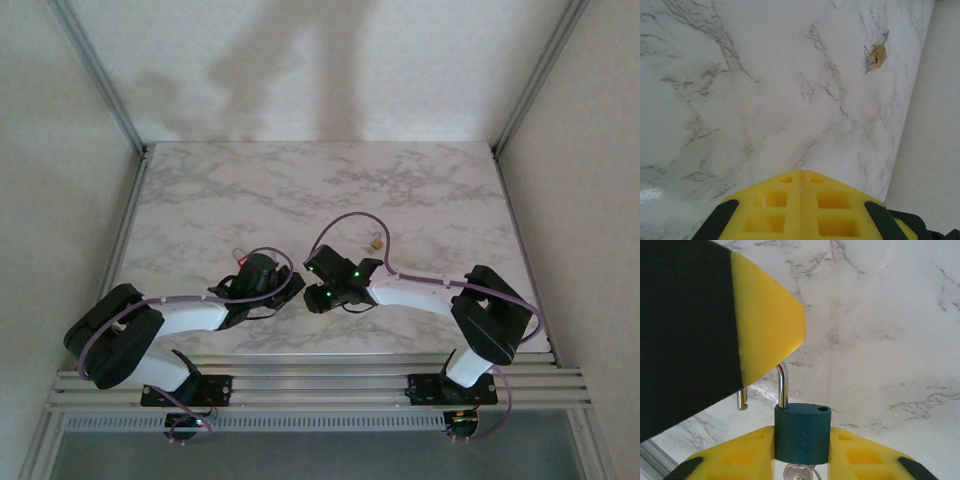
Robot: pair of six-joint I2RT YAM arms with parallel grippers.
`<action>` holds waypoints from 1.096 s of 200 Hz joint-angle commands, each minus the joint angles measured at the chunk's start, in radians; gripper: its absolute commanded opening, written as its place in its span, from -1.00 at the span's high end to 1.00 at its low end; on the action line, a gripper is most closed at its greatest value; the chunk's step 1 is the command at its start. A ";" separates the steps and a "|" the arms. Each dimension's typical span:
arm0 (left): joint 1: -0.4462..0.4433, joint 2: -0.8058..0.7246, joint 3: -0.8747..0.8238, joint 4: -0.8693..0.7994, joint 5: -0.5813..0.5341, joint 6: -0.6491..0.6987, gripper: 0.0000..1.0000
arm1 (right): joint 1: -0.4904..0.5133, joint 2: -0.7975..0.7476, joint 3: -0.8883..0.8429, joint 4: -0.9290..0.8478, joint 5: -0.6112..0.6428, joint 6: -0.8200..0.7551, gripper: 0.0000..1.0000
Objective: Lock with the key
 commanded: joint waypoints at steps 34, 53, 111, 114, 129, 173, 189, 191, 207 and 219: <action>-0.010 -0.056 -0.034 0.028 -0.043 -0.023 1.00 | 0.008 -0.055 -0.022 0.016 -0.007 -0.018 0.23; -0.010 -0.061 -0.039 0.027 -0.047 -0.026 1.00 | 0.007 -0.071 -0.031 0.020 -0.008 -0.018 0.18; -0.008 -0.076 -0.035 0.022 -0.050 -0.025 1.00 | 0.009 -0.089 -0.069 0.087 -0.059 0.001 0.12; -0.009 -0.076 -0.035 0.022 -0.049 -0.025 1.00 | 0.009 -0.087 -0.069 0.090 -0.062 0.002 0.12; -0.009 -0.076 -0.035 0.025 -0.044 -0.026 1.00 | 0.013 -0.083 -0.071 0.099 -0.061 0.005 0.12; -0.010 -0.085 -0.045 0.038 -0.034 -0.030 1.00 | 0.017 -0.058 -0.063 0.126 -0.064 0.013 0.18; -0.010 -0.092 -0.049 0.041 -0.031 -0.031 1.00 | 0.019 -0.042 -0.057 0.127 -0.070 0.014 0.22; -0.010 -0.093 -0.049 0.042 -0.032 -0.032 1.00 | 0.019 -0.041 -0.056 0.127 -0.070 0.014 0.22; -0.010 -0.100 -0.052 0.042 -0.030 -0.033 1.00 | 0.018 -0.034 -0.056 0.128 -0.067 0.012 0.26; -0.010 -0.106 -0.054 0.040 -0.031 -0.032 1.00 | 0.019 -0.031 -0.056 0.129 -0.066 0.012 0.27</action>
